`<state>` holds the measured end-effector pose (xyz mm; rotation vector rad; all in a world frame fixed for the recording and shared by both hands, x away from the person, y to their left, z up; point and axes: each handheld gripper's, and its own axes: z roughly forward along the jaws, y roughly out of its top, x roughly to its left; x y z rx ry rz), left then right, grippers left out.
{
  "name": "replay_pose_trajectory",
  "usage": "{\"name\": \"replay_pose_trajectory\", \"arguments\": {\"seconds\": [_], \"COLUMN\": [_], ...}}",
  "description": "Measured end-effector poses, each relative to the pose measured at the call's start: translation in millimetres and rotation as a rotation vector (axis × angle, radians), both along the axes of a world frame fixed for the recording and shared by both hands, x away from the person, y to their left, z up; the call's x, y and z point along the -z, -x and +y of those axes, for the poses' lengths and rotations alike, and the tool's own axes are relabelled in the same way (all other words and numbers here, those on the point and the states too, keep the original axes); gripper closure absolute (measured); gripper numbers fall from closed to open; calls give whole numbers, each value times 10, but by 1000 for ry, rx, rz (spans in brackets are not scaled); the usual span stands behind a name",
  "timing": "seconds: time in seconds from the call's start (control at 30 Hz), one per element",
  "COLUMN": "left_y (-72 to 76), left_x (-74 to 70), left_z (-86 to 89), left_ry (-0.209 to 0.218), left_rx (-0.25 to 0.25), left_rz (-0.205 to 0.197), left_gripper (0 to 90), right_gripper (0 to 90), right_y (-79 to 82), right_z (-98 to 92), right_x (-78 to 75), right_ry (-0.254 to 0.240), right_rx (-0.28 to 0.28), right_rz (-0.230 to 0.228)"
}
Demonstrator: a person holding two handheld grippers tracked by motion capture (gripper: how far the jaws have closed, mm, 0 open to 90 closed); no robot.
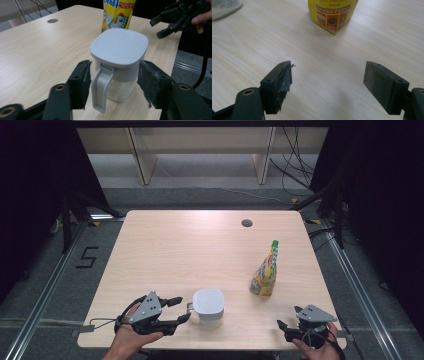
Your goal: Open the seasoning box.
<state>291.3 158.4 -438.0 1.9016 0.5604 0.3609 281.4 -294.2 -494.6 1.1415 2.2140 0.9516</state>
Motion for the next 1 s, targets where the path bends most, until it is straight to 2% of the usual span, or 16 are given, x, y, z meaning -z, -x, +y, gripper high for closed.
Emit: {"name": "replay_pose_trajectory", "arguments": {"seconds": [0.03, 0.07, 0.1, 0.13, 0.17, 0.23, 0.33, 0.37, 0.4, 0.5, 0.63, 0.7, 0.8, 0.9, 0.93, 1.0], "left_y": [-2, -11, -15, -26, -39, -73, -104, -108, -120, -125, -128, -143, -157, -157, -154, -156], "left_x": [-23, -39, -56, -66, -71, -69, -33, -27, -28, -28, -2, 13, 35, 27, 31, 49], "left_z": [6, 8, 13, 14, 11, 2, -47, -66, -105, -135, -187, -213, -239, -231, -227, -228], "left_ry": [-9, -5, -9, -8, -7, -1, 56, 52, 23, 22, 25, 2, 15, -1, 3, 31], "left_rx": [-2, -3, -18, -26, -32, -40, -40, -47, -46, -57, -47, -37, -44, -43, -46, -49], "left_rz": [-10, -15, -24, -34, -42, -44, -8, -5, -24, -27, -2, -11, 6, -5, -1, 13], "left_gripper": [582, 582, 645, 695, 739, 826, 852, 862, 872, 877, 878, 871, 872, 874, 874, 874], "right_gripper": [233, 226, 223, 223, 224, 224, 224, 226, 230, 240, 240, 240, 240, 245, 248, 260], "right_y": [10, 10, 30, -9, 13, 1, 2, 8, 19, 35, 48, 78, 51, 61, 56, 58], "right_z": [14, 14, 32, -2, 16, -1, -2, 5, 22, 52, 80, 110, 97, 100, 98, 109], "right_x": [6, 6, 5, 11, 9, 5, -1, -5, -12, -14, -42, -55, -49, -59, -56, -62], "right_ry": [-17, -17, -36, -10, -31, -32, -42, -45, -31, -43, -45, -75, -66, -59, -51, -60], "right_rx": [11, 11, 39, 7, 34, 30, 24, 17, 9, -3, -2, 24, 0, 6, 3, -2], "right_rz": [24, 24, 42, 0, 20, 11, 11, 19, -6, 8, -24, 1, -20, -25, -44, -30]}}
